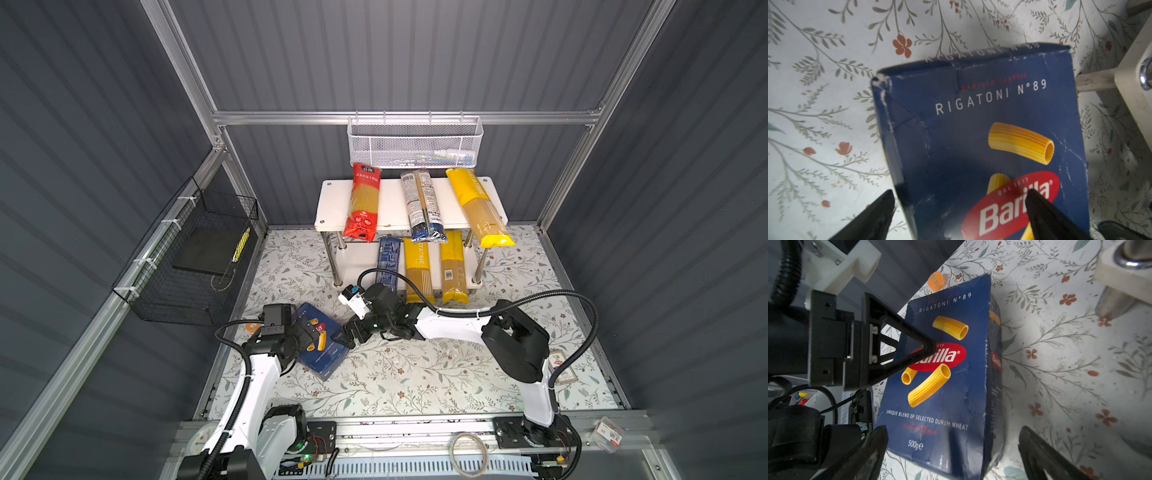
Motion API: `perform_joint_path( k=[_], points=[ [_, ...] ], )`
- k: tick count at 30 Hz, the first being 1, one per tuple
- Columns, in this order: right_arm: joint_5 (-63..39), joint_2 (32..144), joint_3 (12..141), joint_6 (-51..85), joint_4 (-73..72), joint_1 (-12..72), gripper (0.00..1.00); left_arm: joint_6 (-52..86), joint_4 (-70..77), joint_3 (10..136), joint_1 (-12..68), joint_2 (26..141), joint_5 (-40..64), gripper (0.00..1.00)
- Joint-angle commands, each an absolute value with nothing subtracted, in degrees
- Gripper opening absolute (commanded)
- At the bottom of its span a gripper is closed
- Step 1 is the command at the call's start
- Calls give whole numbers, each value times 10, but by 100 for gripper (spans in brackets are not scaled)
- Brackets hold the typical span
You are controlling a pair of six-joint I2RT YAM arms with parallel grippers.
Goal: Arrange pasta packages on shelves
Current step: Rotate the pasta box at the middle-left of the table.
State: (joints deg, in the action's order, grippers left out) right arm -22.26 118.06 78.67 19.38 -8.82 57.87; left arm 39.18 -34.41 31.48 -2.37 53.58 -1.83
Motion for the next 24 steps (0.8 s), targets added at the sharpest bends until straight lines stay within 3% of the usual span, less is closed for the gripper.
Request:
perform_joint_path(
  k=[1, 12, 24],
  points=[
    [-216, 1209, 812, 178, -56, 579, 99, 377, -289, 298, -28, 528, 0, 99],
    [-272, 1281, 875, 180, -76, 579, 99, 326, -209, 287, -29, 545, -1, 99],
    [-283, 1278, 868, 196, -95, 590, 99, 304, -143, 234, -28, 522, 119, 99]
  ],
)
